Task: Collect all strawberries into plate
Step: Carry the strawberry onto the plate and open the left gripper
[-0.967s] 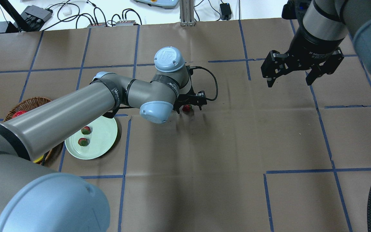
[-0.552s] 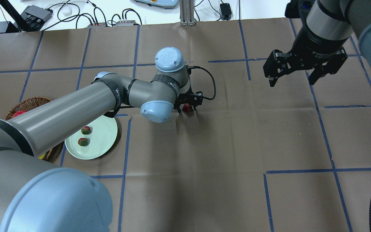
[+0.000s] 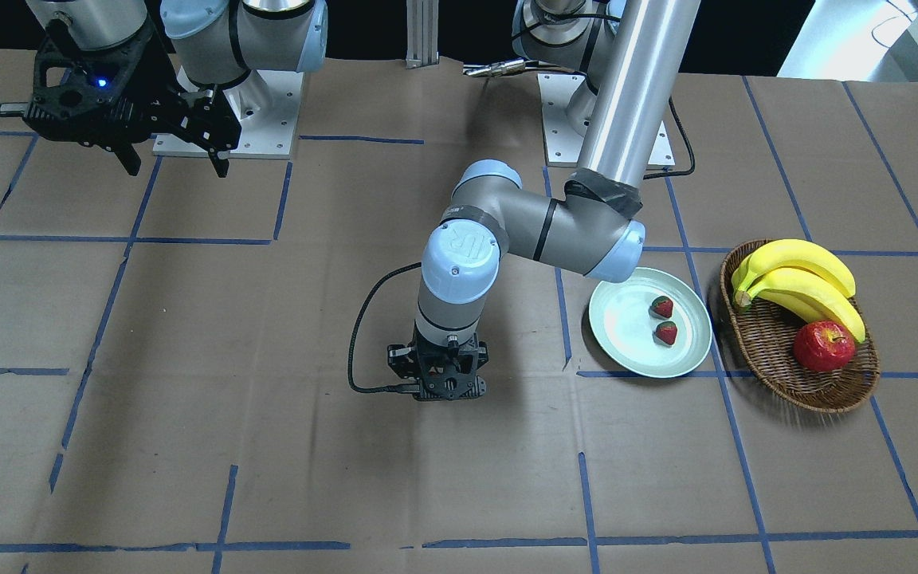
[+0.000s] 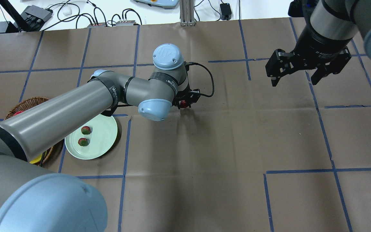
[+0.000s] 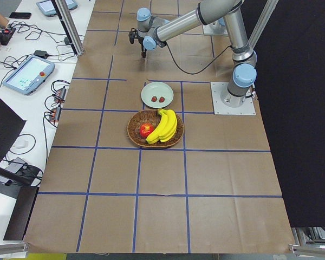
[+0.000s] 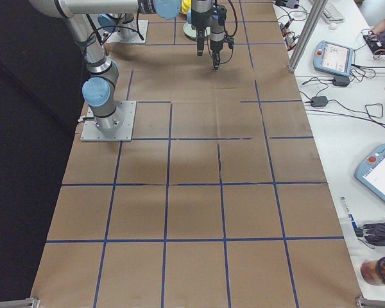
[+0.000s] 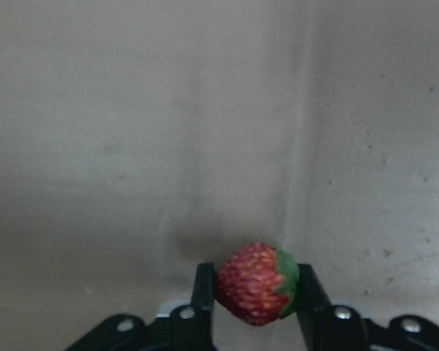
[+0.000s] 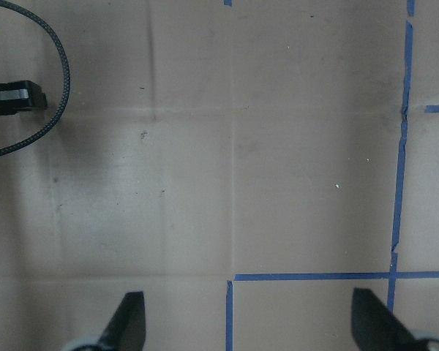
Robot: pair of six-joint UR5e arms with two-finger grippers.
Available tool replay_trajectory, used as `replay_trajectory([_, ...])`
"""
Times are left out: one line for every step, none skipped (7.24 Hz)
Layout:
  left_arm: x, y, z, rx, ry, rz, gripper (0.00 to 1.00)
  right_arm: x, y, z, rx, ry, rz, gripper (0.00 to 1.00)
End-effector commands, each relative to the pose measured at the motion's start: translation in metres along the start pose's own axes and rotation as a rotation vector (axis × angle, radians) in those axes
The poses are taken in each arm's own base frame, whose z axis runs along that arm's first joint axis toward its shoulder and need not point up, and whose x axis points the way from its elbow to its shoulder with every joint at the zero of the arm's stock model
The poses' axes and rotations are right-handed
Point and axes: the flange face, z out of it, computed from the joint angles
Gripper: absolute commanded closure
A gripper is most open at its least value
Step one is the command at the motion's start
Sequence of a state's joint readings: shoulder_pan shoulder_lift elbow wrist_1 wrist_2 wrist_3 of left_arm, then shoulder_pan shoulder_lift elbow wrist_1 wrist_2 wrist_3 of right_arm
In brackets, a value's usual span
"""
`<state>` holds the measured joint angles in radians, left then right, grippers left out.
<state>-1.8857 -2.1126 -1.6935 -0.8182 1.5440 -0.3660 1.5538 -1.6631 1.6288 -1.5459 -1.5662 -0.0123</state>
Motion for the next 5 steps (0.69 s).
replay_trajectory([-0.073,0.006,-0.043,0.015,-0.137,0.190,1.00,-0.003,0.001,0.000,0.001,0.000,-0.006,0.00])
replay_trajectory([-0.120,0.025,-0.052,-0.007,-0.187,0.251,1.00,-0.003,0.001,0.000,0.001,-0.002,-0.006,0.00])
replay_trajectory([-0.170,0.050,-0.054,-0.043,-0.218,0.305,1.00,-0.003,0.001,0.000,0.001,-0.002,-0.006,0.00])
replay_trajectory([-0.209,0.070,-0.056,-0.062,-0.221,0.324,1.00,-0.003,0.001,0.000,0.001,-0.002,-0.006,0.00])
replay_trajectory([-0.241,0.088,-0.053,-0.097,-0.218,0.336,1.00,-0.003,0.001,0.000,0.001,-0.002,-0.006,0.00])
